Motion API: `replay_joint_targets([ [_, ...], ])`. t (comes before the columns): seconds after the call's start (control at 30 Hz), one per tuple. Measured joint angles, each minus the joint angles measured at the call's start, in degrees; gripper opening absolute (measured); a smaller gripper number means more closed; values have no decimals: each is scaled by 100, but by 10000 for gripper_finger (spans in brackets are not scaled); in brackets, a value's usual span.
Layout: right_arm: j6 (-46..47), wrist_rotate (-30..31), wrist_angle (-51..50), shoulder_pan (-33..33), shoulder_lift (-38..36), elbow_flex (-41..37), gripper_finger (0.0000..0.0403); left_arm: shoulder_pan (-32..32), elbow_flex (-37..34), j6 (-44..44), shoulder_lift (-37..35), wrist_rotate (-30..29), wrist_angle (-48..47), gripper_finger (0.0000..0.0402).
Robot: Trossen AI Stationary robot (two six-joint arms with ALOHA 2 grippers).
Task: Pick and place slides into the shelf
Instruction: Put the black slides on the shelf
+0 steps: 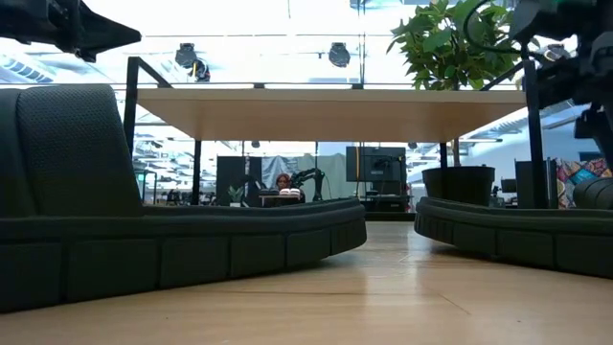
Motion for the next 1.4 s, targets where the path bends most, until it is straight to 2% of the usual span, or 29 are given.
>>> replay_joint_targets([
  [0.23, -175, -404, 415, -129, 291, -304, 220, 0, 0, 0, 0, 13, 4, 37],
  [0.5, -265, -361, 427, -127, 624, -309, 219, 0, 0, 22, 0, 13, 4, 37],
  [0.73, -436, -980, 418, -127, 842, -311, 219, 0, 2, 11, 0, 132, -12, 37],
  [1.0, -932, -955, 564, -124, 884, -320, 213, 0, 2, 0, 0, 195, -42, 37],
  [1.13, -1008, -948, 693, -127, 887, -607, 178, 0, 2, 0, 0, 195, -42, 37],
  [1.23, -999, -1217, 1067, -129, 869, -1008, 141, 0, 2, 0, 0, 197, -40, 37],
  [1.4, -773, -1458, 1205, -131, 857, -1141, 58, 0, 2, 0, 0, 197, -35, 37],
])
